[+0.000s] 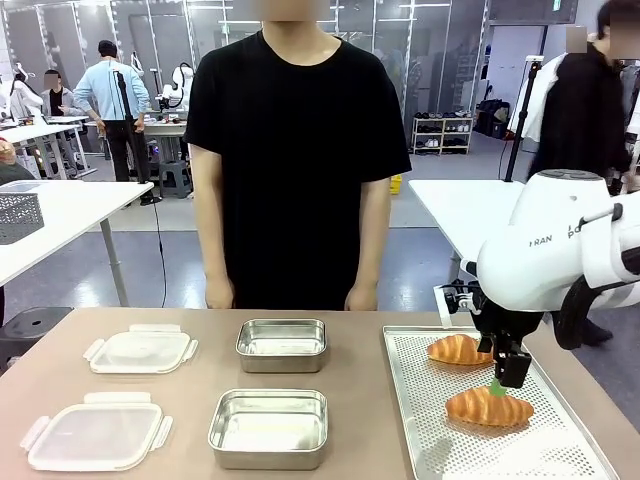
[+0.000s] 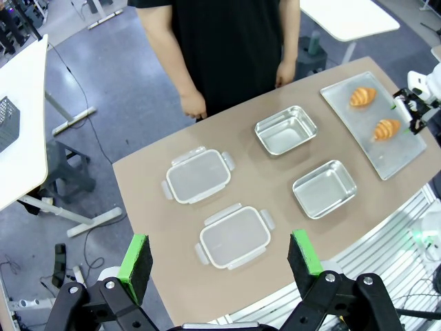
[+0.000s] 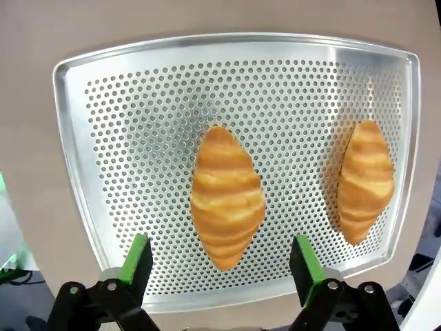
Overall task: Place the bread into the airtight container.
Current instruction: Pick up a Butter Roll and place it into an empty Airtight Container.
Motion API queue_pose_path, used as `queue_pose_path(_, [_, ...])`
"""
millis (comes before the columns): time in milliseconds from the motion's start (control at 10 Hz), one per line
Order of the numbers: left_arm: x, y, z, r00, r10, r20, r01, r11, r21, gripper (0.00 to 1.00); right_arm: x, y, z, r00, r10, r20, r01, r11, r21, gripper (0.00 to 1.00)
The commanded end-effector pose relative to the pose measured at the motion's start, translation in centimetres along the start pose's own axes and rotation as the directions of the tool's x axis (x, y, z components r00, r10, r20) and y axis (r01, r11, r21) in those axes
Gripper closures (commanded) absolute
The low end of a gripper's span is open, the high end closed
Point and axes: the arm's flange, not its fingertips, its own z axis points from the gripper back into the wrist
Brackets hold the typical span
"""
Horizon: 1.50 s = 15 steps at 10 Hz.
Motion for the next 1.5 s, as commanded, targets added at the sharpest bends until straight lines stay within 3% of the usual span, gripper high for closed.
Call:
queue_pose_path(0, [0.2, 0.1, 0.3, 1.0, -0.001, -0.009, 0.001, 1.0, -0.003, 0.0, -0.3, -1.2, -1.9, 0.999, -0.014, -0.04, 0.014, 1.0, -0.006, 0.0])
queue_pose_path(700, [0.2, 0.1, 0.3, 1.0, -0.001, -0.009, 0.001, 1.0, -0.003, 0.0, -1.6, -2.7, -6.7, 0.998, -0.057, -0.011, 0.057, 0.998, 0.02, 0.0])
queue_pose_path(1200, [0.2, 0.1, 0.3, 1.0, -0.001, -0.009, 0.001, 1.0, -0.003, 0.0, -1.9, -2.9, -9.1, 0.997, -0.079, 0.0, 0.079, 0.991, 0.104, 0.0])
queue_pose_path(1400, [0.2, 0.1, 0.3, 1.0, -0.001, -0.009, 0.001, 1.0, -0.003, 0.0, -2.0, -2.8, -9.3, 0.999, -0.048, 0.016, 0.046, 0.992, 0.118, 0.0])
